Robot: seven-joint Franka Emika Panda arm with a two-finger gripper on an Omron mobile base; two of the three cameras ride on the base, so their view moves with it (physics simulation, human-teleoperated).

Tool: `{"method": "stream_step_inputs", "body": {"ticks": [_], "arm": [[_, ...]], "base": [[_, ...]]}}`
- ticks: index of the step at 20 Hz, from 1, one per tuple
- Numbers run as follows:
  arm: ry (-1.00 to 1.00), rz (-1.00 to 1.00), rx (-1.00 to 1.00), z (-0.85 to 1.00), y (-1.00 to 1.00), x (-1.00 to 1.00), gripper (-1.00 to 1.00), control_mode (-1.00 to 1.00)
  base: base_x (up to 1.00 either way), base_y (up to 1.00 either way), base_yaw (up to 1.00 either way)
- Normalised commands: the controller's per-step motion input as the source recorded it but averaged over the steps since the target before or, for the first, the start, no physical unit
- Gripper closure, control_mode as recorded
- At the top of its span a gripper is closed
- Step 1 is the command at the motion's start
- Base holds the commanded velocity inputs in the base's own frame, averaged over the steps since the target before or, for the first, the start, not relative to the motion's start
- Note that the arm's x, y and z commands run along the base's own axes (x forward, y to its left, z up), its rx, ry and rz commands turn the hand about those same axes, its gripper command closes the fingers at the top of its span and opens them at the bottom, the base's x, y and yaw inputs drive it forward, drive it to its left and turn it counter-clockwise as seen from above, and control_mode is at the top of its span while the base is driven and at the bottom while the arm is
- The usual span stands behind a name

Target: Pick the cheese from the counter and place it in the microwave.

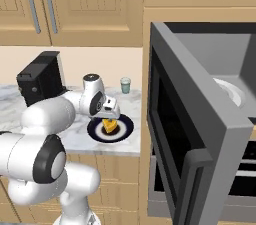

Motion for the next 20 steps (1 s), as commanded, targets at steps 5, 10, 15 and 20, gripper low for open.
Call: {"method": "stream_step_inputs", "body": {"ticks": [5,10,15,20], "arm": [[0.0,0.0,0.0,-0.26,0.0,0.03,-1.0,-1.0],[0.0,0.0,0.0,-0.2,-0.07,0.0,-1.0,-1.0],[0.0,0.0,0.0,-0.17,-0.08,0.09,-1.0,-1.0],[0.0,0.0,0.0,-0.12,0.0,0.24,-1.0,-1.0]], "base": [[0.0,0.0,0.0],[0.0,0.0,0.0],[0.0,0.0,0.0],[0.0,0.0,0.0]]}}
